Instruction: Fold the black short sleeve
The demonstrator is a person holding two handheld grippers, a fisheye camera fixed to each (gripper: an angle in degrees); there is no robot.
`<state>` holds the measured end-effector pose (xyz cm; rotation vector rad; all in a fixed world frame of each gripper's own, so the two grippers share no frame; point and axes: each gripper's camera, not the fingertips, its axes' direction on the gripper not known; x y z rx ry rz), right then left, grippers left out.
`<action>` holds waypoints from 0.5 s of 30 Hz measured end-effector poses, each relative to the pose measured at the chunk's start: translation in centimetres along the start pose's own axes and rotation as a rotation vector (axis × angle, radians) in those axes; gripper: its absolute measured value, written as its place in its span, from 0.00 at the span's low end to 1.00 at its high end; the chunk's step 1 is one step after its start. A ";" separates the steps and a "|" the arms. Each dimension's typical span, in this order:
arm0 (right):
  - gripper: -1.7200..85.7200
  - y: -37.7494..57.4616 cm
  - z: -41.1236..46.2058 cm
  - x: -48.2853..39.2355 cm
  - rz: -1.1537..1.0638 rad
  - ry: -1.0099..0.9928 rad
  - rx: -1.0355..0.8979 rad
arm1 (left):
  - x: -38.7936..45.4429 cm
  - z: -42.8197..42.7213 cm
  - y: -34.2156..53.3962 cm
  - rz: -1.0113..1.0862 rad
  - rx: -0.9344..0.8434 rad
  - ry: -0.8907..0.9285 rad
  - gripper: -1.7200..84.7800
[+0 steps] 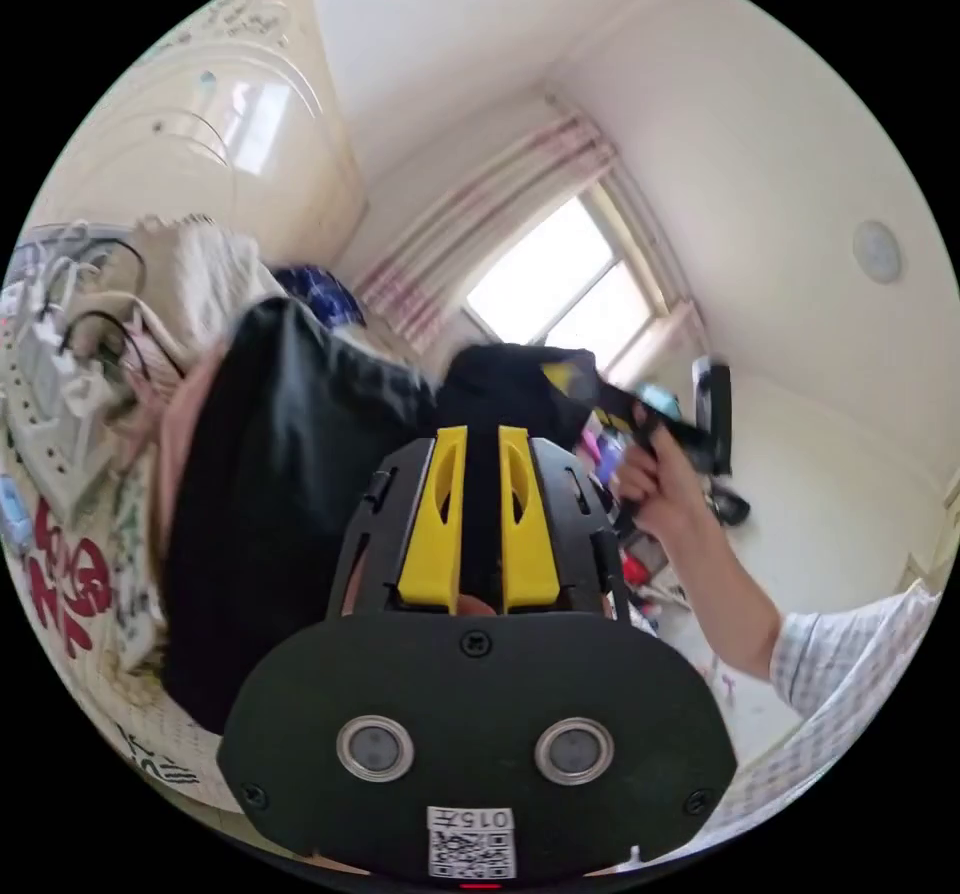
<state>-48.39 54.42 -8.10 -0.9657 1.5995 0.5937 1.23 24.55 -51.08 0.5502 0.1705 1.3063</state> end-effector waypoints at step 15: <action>0.05 15.7 -20.4 -6.3 -0.013 -0.168 0.093 | -2.6 0.1 -6.1 0.139 -0.078 -0.455 0.17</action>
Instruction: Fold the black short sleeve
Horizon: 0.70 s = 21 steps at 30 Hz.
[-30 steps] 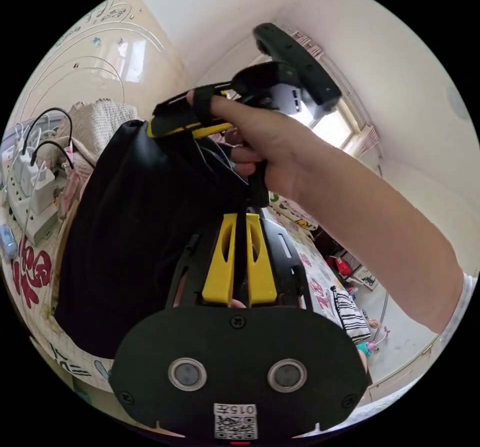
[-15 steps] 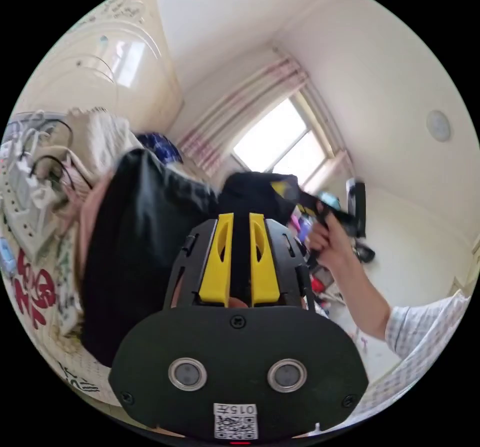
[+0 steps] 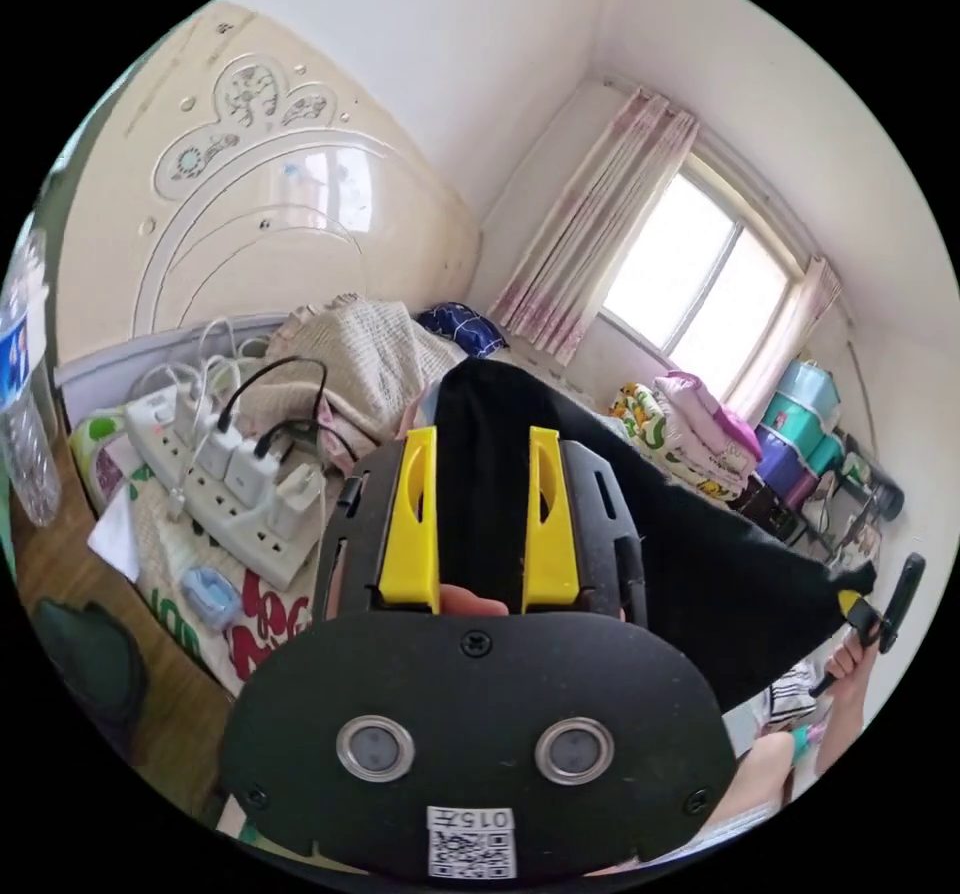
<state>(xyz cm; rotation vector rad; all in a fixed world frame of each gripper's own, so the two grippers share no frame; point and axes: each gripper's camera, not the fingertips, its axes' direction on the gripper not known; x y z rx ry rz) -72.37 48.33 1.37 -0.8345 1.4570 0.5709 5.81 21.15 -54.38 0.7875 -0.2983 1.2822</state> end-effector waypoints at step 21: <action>0.06 -10.8 -11.9 -9.0 0.082 0.048 0.056 | 2.9 5.7 -7.2 -0.126 -0.018 0.127 0.04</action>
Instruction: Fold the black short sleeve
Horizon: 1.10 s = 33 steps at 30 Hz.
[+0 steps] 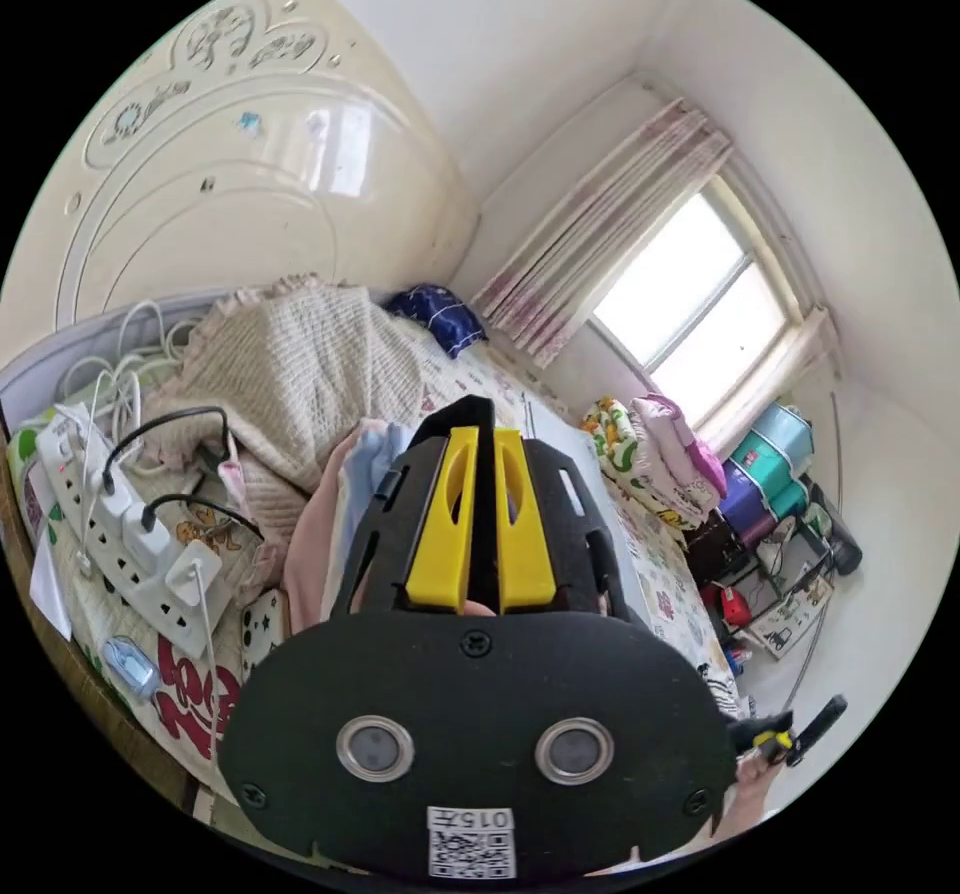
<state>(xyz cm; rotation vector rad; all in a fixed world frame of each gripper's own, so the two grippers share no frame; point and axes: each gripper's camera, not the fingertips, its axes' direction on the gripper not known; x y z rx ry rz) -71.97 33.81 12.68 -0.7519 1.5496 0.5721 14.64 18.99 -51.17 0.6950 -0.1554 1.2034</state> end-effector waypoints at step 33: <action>0.05 -17.8 -39.8 -2.4 0.441 0.450 0.300 | 28.7 -5.3 23.5 0.313 -0.079 0.449 0.03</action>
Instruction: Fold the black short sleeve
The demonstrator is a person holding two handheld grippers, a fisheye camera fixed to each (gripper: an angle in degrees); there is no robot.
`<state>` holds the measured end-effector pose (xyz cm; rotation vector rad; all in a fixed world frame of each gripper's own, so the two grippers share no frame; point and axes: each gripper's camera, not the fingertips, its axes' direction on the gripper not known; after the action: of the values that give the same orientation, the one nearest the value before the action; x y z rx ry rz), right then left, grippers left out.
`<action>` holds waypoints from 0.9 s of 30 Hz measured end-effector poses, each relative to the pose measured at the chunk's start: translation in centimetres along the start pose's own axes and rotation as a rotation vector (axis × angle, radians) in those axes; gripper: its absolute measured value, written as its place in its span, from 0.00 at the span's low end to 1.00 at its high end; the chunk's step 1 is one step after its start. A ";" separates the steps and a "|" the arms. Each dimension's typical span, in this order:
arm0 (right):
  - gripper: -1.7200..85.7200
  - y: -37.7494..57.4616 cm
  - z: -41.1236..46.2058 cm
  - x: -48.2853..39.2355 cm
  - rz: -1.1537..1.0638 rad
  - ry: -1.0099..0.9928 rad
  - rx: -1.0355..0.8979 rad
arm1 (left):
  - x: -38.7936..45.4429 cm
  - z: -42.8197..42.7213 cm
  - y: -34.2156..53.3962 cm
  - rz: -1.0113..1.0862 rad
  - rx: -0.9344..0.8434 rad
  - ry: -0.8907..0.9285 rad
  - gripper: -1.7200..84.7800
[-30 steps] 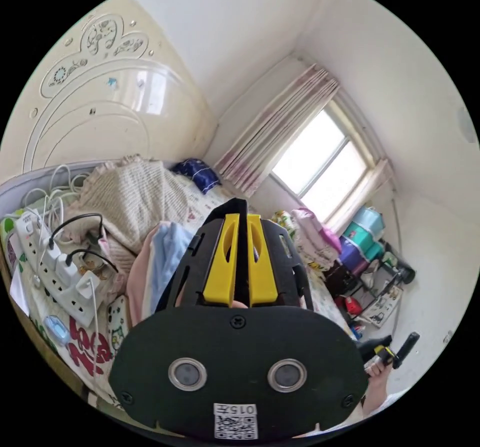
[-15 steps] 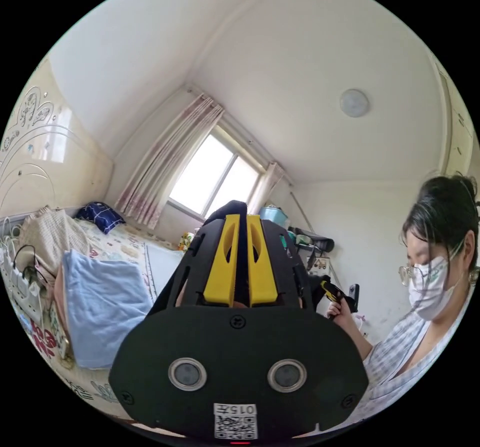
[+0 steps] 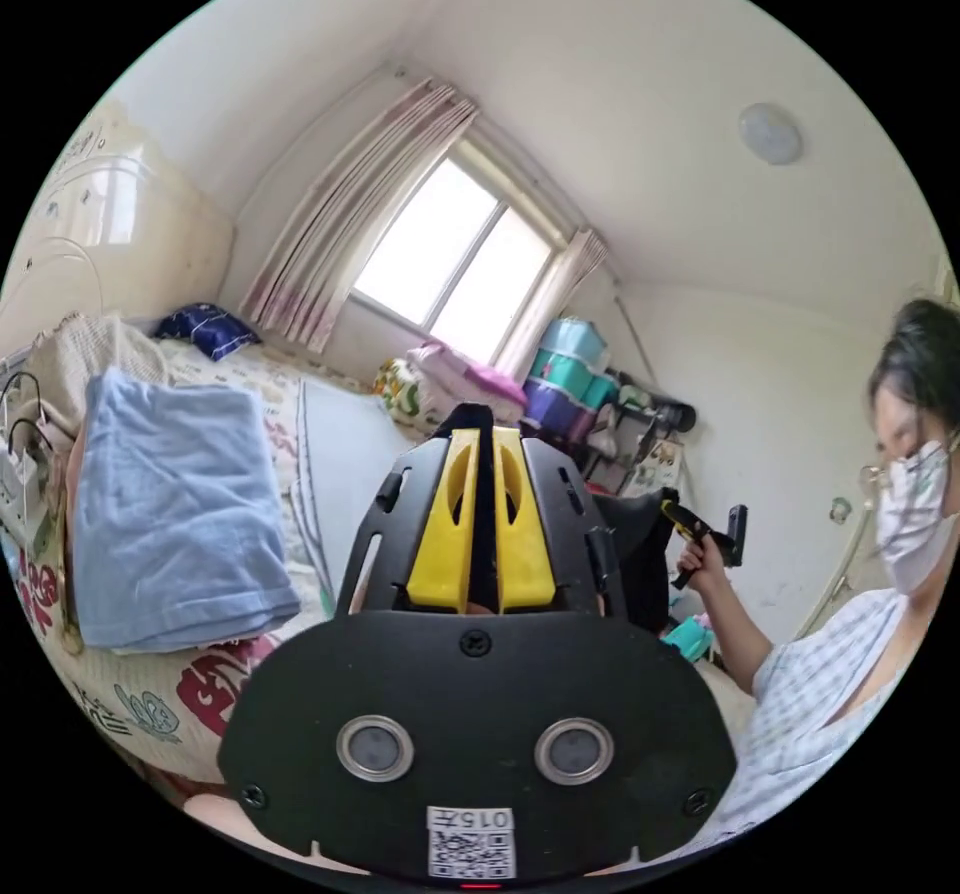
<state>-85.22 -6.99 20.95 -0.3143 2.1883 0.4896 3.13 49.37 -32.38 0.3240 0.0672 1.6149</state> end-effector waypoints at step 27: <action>0.12 -1.1 5.1 -5.5 0.216 0.065 -0.272 | -11.7 13.4 16.4 -0.098 -0.522 -0.321 0.11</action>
<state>-77.94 -5.40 22.22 -0.2424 2.2309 0.9127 -8.98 34.59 -17.62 0.1662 -0.5662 1.4057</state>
